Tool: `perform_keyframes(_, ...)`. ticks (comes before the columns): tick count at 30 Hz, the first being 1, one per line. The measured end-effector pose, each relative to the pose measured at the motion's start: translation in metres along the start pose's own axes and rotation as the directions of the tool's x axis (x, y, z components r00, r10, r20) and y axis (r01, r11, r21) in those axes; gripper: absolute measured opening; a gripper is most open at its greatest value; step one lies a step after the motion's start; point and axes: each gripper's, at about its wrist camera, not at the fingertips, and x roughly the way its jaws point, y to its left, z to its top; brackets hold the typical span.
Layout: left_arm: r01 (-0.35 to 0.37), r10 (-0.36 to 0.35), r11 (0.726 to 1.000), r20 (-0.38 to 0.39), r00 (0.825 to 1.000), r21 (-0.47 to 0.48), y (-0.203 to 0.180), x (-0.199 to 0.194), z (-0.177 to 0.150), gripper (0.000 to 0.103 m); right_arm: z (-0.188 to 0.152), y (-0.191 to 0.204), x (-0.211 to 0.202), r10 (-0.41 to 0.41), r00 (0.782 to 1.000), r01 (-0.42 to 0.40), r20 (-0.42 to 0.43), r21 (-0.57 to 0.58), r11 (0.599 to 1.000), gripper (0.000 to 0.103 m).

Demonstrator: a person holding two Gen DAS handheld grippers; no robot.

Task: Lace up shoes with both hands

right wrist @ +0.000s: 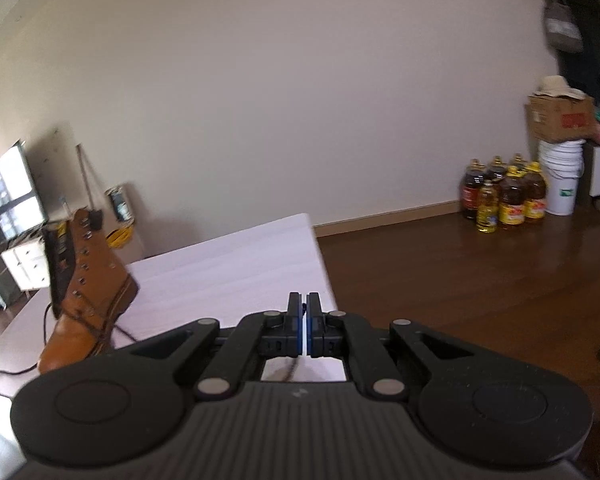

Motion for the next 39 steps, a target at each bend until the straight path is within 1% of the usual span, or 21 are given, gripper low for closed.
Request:
perform_keyframes(3, -0.014, 0.014, 1.0, -0.033, 0.999, 0.001, 0.019, 0.002, -0.016, 0.044, 0.001, 0.018, 0.012, 0.025, 0.999, -0.025, -0.023, -0.022, 0.999, 0.002)
perform_keyframes(4, -0.004, 0.004, 1.0, -0.031, 1.0, 0.003, 0.021, 0.004, -0.018, 0.044, 0.002, 0.025, 0.017, 0.033, 0.999, -0.034, -0.031, -0.029, 0.999, 0.002)
perform_keyframes(7, 0.051, -0.051, 0.999, -0.011, 0.999, 0.013, 0.027, 0.01, -0.024, 0.043, 0.003, 0.042, 0.026, 0.051, 0.997, -0.053, -0.053, -0.047, 0.997, 0.002)
perform_keyframes(10, 0.122, -0.122, 0.992, 0.01, 0.992, 0.032, 0.029, 0.023, -0.024, 0.041, 0.004, 0.056, 0.033, 0.055, 0.996, -0.059, -0.074, -0.061, 0.996, 0.002)
perform_keyframes(12, 0.182, -0.183, 0.981, 0.011, 0.983, 0.066, 0.032, 0.034, -0.024, 0.037, 0.005, 0.063, 0.038, 0.053, 0.995, -0.059, -0.087, -0.068, 0.996, 0.002)
perform_keyframes(16, 0.256, -0.258, 0.96, 0.002, 0.966, 0.113, 0.038, 0.05, -0.024, 0.034, 0.004, 0.072, 0.042, 0.048, 0.994, -0.055, -0.1, -0.076, 0.996, 0.002)
perform_keyframes(17, 0.271, -0.273, 0.956, 0.002, 0.962, 0.113, 0.04, 0.054, -0.024, 0.032, 0.003, 0.074, 0.044, 0.045, 0.994, -0.054, -0.104, -0.078, 0.995, 0.002)
perform_keyframes(19, 0.317, -0.319, 0.942, -0.003, 0.948, 0.109, 0.045, 0.059, -0.024, 0.019, 0.002, 0.079, 0.045, 0.04, 0.993, -0.05, -0.114, -0.082, 0.995, 0.002)
perform_keyframes(20, 0.356, -0.356, 0.93, -0.014, 0.934, 0.091, 0.048, 0.061, -0.023, 0.005, 0.002, 0.081, 0.046, 0.04, 0.992, -0.05, -0.117, -0.083, 0.995, 0.002)
perform_keyframes(21, 0.379, -0.378, 0.922, -0.027, 0.925, 0.073, 0.048, 0.062, -0.022, 0.003, 0.002, 0.082, 0.046, 0.041, 0.992, -0.051, -0.119, -0.084, 0.995, 0.002)
perform_keyframes(22, 0.383, -0.381, 0.921, -0.045, 0.924, 0.066, 0.047, 0.062, -0.019, 0.003, 0.002, 0.086, 0.045, 0.04, 0.992, -0.05, -0.117, -0.089, 0.995, 0.002)
perform_keyframes(23, 0.382, -0.377, 0.922, -0.078, 0.923, 0.063, 0.043, 0.061, -0.014, 0.002, 0.002, 0.089, 0.045, 0.042, 0.993, -0.053, -0.115, -0.092, 0.994, 0.002)
perform_keyframes(25, 0.366, -0.36, 0.929, -0.095, 0.928, 0.06, 0.038, 0.055, -0.009, 0.001, 0.002, 0.095, 0.042, 0.055, 0.993, -0.065, -0.105, -0.098, 0.993, 0.002)
perform_keyframes(27, 0.381, -0.38, 0.925, -0.038, 0.924, 0.008, 0.034, 0.038, -0.003, 0.001, 0.004, 0.102, 0.035, 0.078, 0.993, -0.087, -0.092, -0.104, 0.991, 0.002)
perform_keyframes(28, 0.375, -0.375, 0.927, -0.009, 0.927, -0.01, 0.035, 0.03, 0.001, 0.001, 0.004, 0.105, 0.031, 0.09, 0.993, -0.098, -0.082, -0.108, 0.989, 0.002)
perform_keyframes(30, 0.343, -0.34, 0.938, 0.065, 0.938, -0.045, 0.034, 0.002, 0.013, 0.001, 0.005, 0.111, 0.02, 0.12, 0.991, -0.127, -0.062, -0.119, 0.985, 0.002)
perform_keyframes(33, 0.314, -0.305, 0.947, 0.118, 0.945, -0.069, 0.028, -0.026, 0.029, 0.001, 0.006, 0.118, 0.005, 0.178, 0.983, -0.183, -0.044, -0.133, 0.974, 0.002)
perform_keyframes(34, 0.315, -0.304, 0.946, 0.137, 0.943, -0.07, 0.025, -0.034, 0.033, 0.001, 0.008, 0.121, 0.002, 0.202, 0.979, -0.206, -0.041, -0.131, 0.97, 0.002)
perform_keyframes(35, 0.321, -0.305, 0.944, 0.173, 0.936, -0.073, 0.021, -0.046, 0.04, 0.001, 0.01, 0.123, 0.0, 0.228, 0.973, -0.231, -0.037, -0.129, 0.964, 0.002)
perform_keyframes(36, 0.331, -0.312, 0.94, 0.187, 0.931, -0.078, 0.019, -0.051, 0.043, 0.001, 0.012, 0.125, -0.001, 0.253, 0.967, -0.255, -0.033, -0.126, 0.959, 0.002)
perform_keyframes(39, 0.363, -0.332, 0.928, 0.25, 0.91, -0.087, 0.011, -0.067, 0.058, 0.001, 0.02, 0.131, 0.002, 0.349, 0.937, -0.349, -0.019, -0.098, 0.932, 0.002)
